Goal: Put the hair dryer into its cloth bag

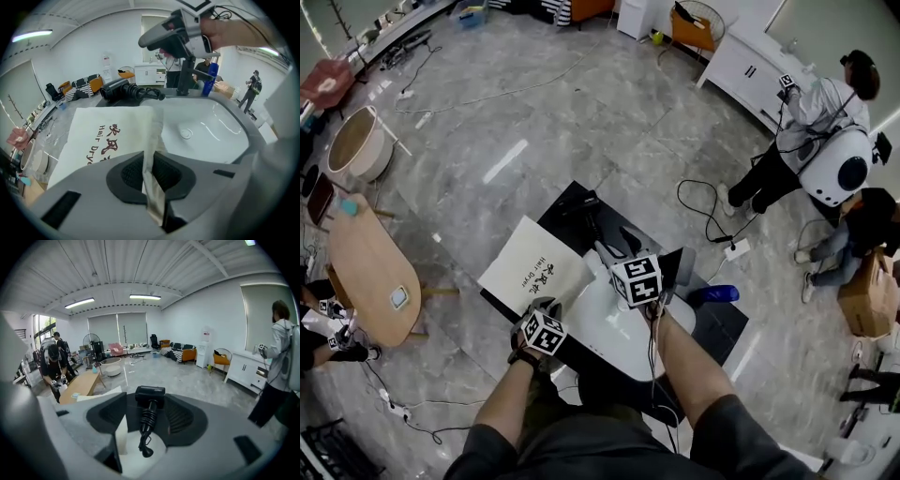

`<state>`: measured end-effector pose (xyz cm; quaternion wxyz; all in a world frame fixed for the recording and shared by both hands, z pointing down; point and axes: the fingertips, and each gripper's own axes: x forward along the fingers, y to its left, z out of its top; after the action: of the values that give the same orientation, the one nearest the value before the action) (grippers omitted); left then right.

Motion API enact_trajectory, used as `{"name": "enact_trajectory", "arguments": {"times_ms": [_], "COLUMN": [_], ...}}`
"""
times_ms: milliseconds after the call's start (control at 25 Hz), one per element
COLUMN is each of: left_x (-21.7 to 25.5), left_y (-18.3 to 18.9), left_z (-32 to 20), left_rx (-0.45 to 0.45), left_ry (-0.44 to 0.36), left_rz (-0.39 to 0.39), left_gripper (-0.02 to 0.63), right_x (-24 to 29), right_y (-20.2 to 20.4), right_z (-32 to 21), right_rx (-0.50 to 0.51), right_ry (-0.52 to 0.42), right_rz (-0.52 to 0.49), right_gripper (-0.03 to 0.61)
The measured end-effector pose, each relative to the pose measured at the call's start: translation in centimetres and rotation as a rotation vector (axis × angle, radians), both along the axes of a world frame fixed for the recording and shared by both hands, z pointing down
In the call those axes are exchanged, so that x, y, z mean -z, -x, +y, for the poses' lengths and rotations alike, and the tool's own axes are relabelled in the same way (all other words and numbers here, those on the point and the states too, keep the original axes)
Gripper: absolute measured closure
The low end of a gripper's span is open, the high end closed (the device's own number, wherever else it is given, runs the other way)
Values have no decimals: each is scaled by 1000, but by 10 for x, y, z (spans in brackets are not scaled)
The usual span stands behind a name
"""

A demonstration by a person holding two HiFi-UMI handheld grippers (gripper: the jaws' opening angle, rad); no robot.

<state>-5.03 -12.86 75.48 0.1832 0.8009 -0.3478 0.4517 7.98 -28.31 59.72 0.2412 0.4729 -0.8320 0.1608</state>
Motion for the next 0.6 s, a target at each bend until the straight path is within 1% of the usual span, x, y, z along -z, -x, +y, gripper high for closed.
{"name": "enact_trajectory", "arguments": {"times_ms": [320,600], "left_x": [-1,0], "left_y": [2,1], "left_z": [2,-2], "left_rx": [1,-7], "left_ry": [12,22], "left_rz": [22,54], "left_gripper": [586,586], "right_x": [-53,-93], "right_y": [9,16], "right_z": [-26,-42], "right_rx": [5,-10], "right_ry": [99,193], "right_rz": [60,77], "right_gripper": [322,322]}}
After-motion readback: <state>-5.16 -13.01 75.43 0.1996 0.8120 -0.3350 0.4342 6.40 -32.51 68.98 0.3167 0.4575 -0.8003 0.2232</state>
